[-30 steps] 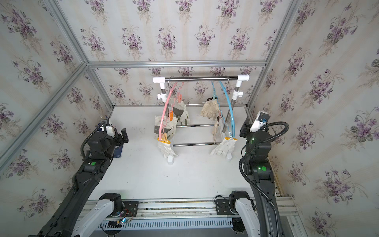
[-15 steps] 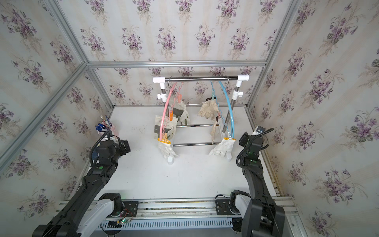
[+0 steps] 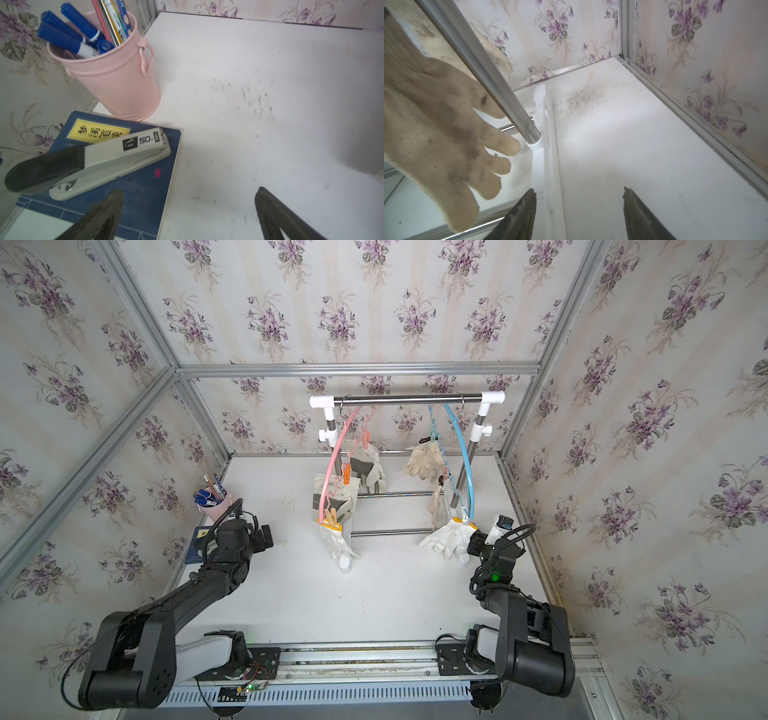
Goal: Clip the gloves onto a hanger to dry
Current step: Reset both arms
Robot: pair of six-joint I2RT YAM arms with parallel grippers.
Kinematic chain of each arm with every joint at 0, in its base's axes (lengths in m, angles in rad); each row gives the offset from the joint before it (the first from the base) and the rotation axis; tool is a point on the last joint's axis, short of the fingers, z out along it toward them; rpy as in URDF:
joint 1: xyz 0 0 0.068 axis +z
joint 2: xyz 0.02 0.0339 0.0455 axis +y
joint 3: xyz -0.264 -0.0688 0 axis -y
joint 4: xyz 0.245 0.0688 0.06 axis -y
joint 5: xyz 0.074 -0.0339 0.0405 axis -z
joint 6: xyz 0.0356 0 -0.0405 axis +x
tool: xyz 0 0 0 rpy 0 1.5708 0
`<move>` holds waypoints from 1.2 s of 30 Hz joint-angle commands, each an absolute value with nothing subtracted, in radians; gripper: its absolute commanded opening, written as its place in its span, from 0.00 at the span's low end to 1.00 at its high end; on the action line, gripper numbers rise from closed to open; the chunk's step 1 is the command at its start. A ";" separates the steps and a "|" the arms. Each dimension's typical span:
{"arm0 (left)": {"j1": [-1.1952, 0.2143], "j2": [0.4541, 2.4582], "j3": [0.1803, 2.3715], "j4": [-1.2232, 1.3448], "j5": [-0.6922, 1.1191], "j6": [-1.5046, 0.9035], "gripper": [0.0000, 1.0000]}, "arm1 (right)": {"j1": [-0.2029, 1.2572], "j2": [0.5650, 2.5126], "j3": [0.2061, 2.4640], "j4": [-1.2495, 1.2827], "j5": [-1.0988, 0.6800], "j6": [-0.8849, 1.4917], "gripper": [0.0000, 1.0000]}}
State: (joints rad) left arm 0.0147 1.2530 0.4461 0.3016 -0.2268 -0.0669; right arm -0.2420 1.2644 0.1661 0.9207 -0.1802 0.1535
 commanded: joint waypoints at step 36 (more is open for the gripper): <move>0.009 1.502 0.444 0.716 -0.005 0.024 1.00 | 0.074 1.539 0.219 1.273 0.213 0.031 0.90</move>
State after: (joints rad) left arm 0.0090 1.5032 0.4404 0.6834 -0.0074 0.0177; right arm 0.0727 1.5375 0.2165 1.2488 0.1974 0.0296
